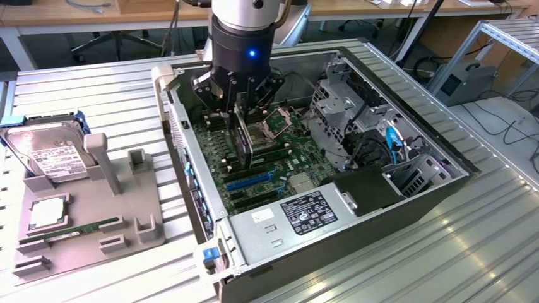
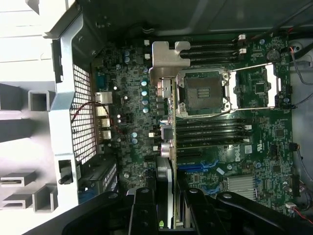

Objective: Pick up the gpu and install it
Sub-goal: 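Pick up the gpu and move the gpu toward the slot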

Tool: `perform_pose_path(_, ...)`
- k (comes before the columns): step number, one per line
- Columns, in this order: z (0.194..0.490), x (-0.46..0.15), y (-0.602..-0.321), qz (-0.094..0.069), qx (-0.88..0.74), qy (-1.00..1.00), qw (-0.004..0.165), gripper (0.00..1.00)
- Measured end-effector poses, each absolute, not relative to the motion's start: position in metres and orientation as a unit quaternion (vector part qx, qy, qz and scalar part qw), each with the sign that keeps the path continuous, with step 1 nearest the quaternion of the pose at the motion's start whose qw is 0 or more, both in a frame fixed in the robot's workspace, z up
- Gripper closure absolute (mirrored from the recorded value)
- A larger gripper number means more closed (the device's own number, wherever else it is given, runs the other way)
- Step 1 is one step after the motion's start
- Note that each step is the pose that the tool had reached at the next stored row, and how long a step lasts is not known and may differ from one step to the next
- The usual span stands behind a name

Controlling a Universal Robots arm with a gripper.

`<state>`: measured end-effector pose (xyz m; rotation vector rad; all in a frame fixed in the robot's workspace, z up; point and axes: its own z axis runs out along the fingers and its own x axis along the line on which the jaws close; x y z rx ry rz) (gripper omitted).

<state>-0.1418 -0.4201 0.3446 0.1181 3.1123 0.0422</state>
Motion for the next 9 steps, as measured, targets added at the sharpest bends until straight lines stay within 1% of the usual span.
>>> perform_pose_path(9,0.3430,-0.1404,-0.4201,0.014,0.038,0.999,0.013,0.73)
